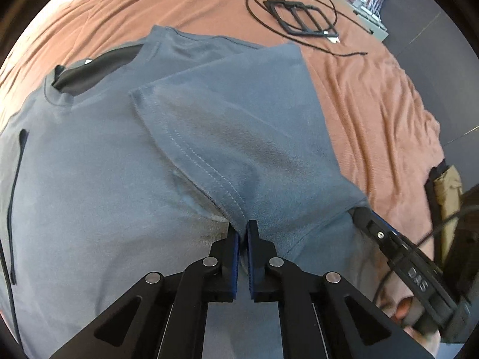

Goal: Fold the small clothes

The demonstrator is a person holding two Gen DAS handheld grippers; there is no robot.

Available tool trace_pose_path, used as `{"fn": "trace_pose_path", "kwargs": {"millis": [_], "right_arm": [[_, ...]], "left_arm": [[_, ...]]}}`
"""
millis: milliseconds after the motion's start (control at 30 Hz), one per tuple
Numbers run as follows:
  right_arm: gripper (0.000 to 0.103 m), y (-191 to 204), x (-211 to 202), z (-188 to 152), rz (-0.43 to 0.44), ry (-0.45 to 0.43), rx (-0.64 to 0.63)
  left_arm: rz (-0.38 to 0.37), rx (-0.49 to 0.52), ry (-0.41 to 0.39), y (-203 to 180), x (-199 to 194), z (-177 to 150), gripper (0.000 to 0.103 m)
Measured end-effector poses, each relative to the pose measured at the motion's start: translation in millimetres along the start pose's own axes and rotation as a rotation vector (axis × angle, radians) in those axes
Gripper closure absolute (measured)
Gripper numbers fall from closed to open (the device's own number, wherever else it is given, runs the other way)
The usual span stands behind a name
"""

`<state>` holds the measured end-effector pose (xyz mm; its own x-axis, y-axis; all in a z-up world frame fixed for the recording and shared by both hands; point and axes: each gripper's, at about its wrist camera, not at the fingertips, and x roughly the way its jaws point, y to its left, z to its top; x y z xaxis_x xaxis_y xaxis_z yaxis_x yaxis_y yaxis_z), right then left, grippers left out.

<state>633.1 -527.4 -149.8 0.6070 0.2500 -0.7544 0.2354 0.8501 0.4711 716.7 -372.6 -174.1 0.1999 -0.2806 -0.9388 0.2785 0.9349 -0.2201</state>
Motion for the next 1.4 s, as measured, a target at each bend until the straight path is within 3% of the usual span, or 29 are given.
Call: {"fn": "trace_pose_path", "kwargs": {"millis": [300, 533, 700, 833, 1133, 1400], "right_arm": [[0.077, -3.5, -18.3, -0.2, 0.0, 0.049, 0.028], [0.077, 3.1, -45.7, 8.5, 0.1, -0.058, 0.038], [0.077, 20.0, -21.6, 10.8, 0.072, -0.053, -0.031], [0.077, 30.1, -1.5, 4.4, -0.026, -0.015, -0.087], [0.081, 24.1, -3.8, -4.5, -0.15, 0.052, -0.126], [0.081, 10.1, -30.9, 1.7, 0.022, 0.014, -0.033]], "left_arm": [[0.024, 0.032, 0.064, 0.9, 13.7, -13.6, 0.099], [-0.016, 0.047, 0.083, -2.9, 6.9, -9.1, 0.099], [-0.038, 0.058, 0.098, -0.4, 4.0, -13.5, 0.089], [-0.027, 0.074, 0.072, 3.8, -6.6, -10.2, 0.081], [0.037, 0.062, -0.002, 22.7, -17.9, 20.3, 0.08], [0.05, 0.124, -0.077, 10.0, -23.3, 46.1, 0.08]]}}
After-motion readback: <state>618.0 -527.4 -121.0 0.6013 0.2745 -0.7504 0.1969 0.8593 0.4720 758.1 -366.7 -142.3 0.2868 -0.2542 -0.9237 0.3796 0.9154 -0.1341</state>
